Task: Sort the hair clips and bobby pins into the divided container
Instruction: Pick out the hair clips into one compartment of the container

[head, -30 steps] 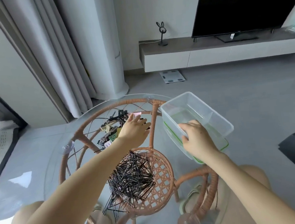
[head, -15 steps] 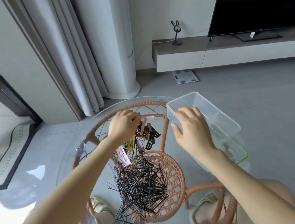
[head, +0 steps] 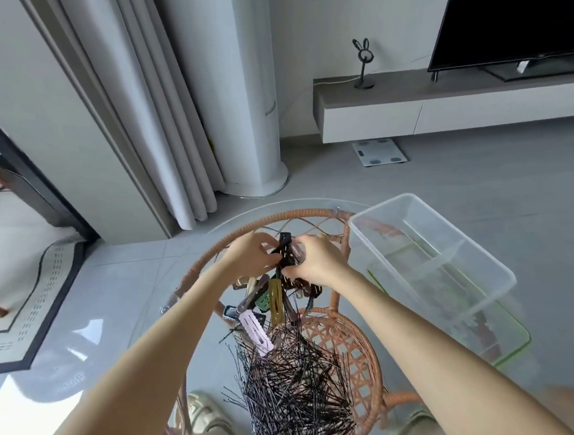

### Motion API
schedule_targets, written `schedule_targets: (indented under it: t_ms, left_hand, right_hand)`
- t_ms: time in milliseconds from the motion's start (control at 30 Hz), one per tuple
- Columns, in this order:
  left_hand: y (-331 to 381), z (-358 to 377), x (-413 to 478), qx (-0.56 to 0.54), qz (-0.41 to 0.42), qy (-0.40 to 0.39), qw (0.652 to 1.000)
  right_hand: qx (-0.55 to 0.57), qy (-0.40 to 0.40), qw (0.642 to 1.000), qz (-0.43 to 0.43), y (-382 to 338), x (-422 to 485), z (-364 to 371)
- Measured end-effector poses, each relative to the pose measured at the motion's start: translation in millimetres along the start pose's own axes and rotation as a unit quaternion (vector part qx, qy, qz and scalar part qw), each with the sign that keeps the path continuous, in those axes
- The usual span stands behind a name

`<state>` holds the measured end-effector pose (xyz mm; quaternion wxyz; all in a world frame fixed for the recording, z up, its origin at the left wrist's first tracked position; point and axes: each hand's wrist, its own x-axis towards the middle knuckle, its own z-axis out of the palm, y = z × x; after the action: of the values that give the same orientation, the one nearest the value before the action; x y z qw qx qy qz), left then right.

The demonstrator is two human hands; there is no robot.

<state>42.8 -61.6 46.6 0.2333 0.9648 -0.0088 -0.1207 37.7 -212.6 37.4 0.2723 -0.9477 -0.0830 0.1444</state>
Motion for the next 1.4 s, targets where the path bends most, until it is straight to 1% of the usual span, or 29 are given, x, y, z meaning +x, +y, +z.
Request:
schedule_targets:
  t_ms: [133, 267, 400, 500, 567, 700, 800, 867, 933, 967, 1033, 1100, 1133, 1167, 1300, 1400]
  left_hand:
    - [-1, -7, -1, -0.051, -0.004, 0.038, 0.998]
    - [-3, -13, -5, -0.061, -0.008, 0.053, 0.997]
    - [-6, -25, -13, -0.073, -0.018, 0.094, 0.993]
    - [-7, -36, -19, -0.092, -0.027, 0.129, 0.987]
    - [-6, -42, -24, -0.094, -0.021, 0.149, 0.984]
    - [1, -50, -31, -0.091, -0.002, 0.18, 0.979]
    - [10, -53, -33, -0.1, 0.01, 0.189, 0.977]
    - [21, -53, -35, -0.125, 0.02, 0.2, 0.972]
    - [37, -52, -35, -0.162, 0.03, 0.211, 0.964]
    - [47, -50, -35, -0.179, 0.034, 0.214, 0.96]
    - [66, -47, -33, -0.209, 0.049, 0.217, 0.952]
    - [88, -41, -30, -0.226, 0.064, 0.217, 0.947]
    - [99, -38, -28, -0.229, 0.071, 0.218, 0.946]
    - [109, -34, -27, -0.229, 0.079, 0.217, 0.946]
    - [150, -14, -13, -0.208, 0.107, 0.196, 0.952]
    - [176, 7, 1, -0.147, 0.119, 0.166, 0.968]
  right_hand:
    - [0.06, 0.049, 0.997, 0.002, 0, 2, -5]
    - [0.05, 0.078, 0.996, 0.0, 1, 3, -4]
    - [0.037, 0.148, 0.987, -0.053, -4, -3, -13]
    - [0.017, 0.184, 0.975, -0.12, -12, -14, -36]
    - [0.022, 0.208, 0.968, -0.137, -16, -22, -54]
    - [0.064, 0.272, 0.953, -0.119, -1, -27, -95]
    - [0.075, 0.327, 0.939, -0.073, 26, -28, -124]
    - [0.076, 0.345, 0.935, -0.032, 45, -25, -130]
    - [0.07, 0.337, 0.939, 0.003, 63, -19, -127]
    - [0.064, 0.316, 0.946, 0.018, 71, -17, -123]
    - [0.054, 0.23, 0.971, 0.037, 81, -16, -115]
    - [0.012, 0.133, 0.99, 0.045, 88, -20, -110]
    - [-0.012, 0.121, 0.992, 0.044, 91, -22, -111]
    - [-0.026, 0.139, 0.989, 0.041, 93, -24, -113]
    - [-0.009, 0.295, 0.954, 0.056, 106, -39, -134]
    - [0.024, 0.35, 0.933, 0.077, 116, -53, -149]
